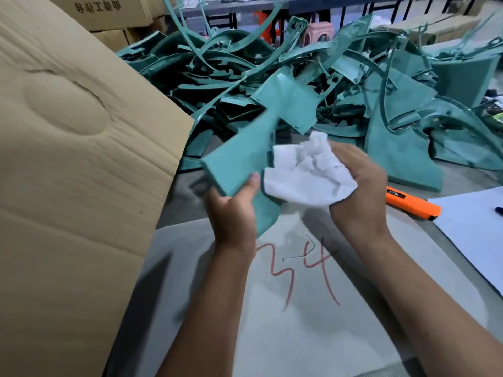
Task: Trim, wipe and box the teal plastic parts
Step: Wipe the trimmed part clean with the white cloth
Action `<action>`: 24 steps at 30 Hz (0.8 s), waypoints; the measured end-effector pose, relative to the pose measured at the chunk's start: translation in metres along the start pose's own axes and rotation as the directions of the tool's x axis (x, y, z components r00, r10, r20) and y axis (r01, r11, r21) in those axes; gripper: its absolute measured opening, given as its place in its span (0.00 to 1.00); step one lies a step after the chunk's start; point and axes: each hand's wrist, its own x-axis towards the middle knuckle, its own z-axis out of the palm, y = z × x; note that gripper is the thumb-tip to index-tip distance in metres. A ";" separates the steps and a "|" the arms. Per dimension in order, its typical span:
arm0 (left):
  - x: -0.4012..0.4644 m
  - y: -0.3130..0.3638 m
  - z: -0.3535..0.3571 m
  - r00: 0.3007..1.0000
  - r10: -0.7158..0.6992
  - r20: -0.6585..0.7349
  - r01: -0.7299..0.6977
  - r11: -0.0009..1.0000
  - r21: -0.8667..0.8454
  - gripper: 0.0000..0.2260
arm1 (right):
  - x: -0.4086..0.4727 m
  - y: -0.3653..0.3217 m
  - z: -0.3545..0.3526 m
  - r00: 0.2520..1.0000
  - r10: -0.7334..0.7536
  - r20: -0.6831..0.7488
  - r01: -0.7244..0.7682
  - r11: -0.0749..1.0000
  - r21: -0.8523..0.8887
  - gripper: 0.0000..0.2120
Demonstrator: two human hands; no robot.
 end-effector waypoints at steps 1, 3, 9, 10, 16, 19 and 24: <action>0.004 0.001 0.000 0.997 -0.054 -0.049 0.049 0.994 -0.094 0.11 | -0.001 0.001 -0.002 0.994 0.087 -0.065 -0.082 0.994 0.076 0.09; 0.008 0.002 0.002 0.991 -0.114 -0.075 0.096 0.972 -0.213 0.12 | -0.001 0.005 -0.004 0.962 0.270 -0.039 -0.248 0.926 0.283 0.12; 0.000 -0.002 0.008 0.997 -0.081 -0.002 0.079 0.975 -0.208 0.10 | -0.013 -0.026 0.030 0.729 0.486 0.482 -0.661 0.318 0.679 0.15; -0.001 -0.002 0.007 0.998 -0.068 0.016 0.070 0.976 -0.205 0.10 | -0.014 -0.026 0.031 0.691 0.528 0.494 -0.678 0.238 0.695 0.22; -0.011 -0.001 0.011 0.996 0.055 0.064 -0.045 0.987 -0.155 0.12 | -0.012 -0.029 0.023 0.753 0.549 0.362 -0.639 0.480 0.601 0.19; -0.014 0.000 0.013 0.995 0.101 0.025 -0.096 0.981 -0.170 0.13 | -0.015 -0.031 0.026 0.761 0.517 0.393 -0.629 0.436 0.644 0.17; -0.004 0.001 0.015 0.993 0.055 -0.104 -0.082 0.958 -0.274 0.11 | -0.037 -0.036 0.034 0.814 0.447 0.370 -0.571 0.731 0.373 0.17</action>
